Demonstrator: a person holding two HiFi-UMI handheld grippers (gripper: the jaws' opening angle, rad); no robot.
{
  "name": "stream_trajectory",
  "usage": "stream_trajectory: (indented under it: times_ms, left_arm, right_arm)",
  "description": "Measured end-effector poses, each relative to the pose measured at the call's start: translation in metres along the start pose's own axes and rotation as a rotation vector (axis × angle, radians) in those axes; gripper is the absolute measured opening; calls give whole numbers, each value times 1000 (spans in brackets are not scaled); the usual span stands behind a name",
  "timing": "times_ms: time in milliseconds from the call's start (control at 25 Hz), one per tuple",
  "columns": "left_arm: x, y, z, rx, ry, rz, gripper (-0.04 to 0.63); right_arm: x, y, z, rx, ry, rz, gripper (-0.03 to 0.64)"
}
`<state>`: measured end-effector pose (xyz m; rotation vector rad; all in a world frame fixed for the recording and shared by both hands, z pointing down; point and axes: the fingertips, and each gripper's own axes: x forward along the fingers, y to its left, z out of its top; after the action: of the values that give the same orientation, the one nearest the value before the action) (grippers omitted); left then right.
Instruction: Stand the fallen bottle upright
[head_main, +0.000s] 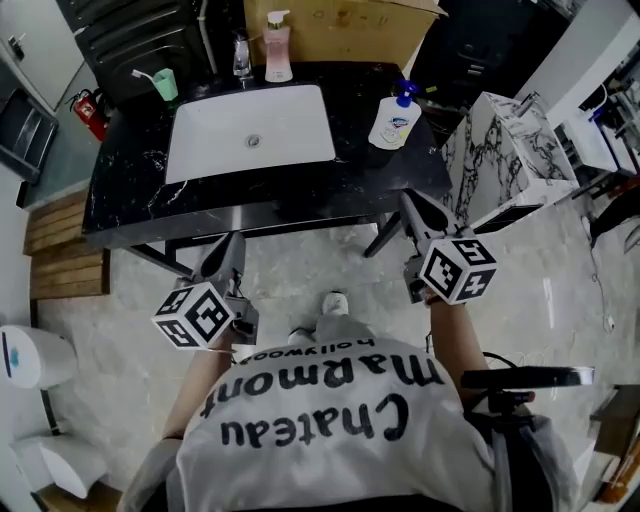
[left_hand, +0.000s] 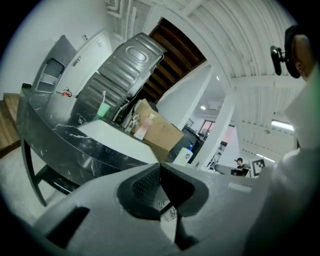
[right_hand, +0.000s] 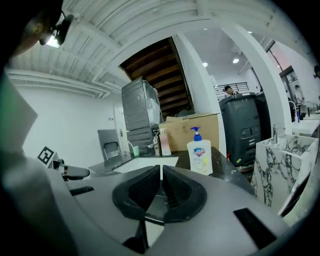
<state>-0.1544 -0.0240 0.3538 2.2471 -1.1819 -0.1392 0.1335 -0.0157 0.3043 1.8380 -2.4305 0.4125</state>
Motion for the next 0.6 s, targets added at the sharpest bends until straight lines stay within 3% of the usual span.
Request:
stream_trajectory:
  times_ms: [240,600]
  left_arm:
    - [0,-38,4,66,-60,-71,14]
    - [-25,-95,-22,86,-74,-28,14]
  right_arm:
    - [-28,-7,-3,18,-39,-1,15]
    - [-93,-45,-2,2,-51,-16,14]
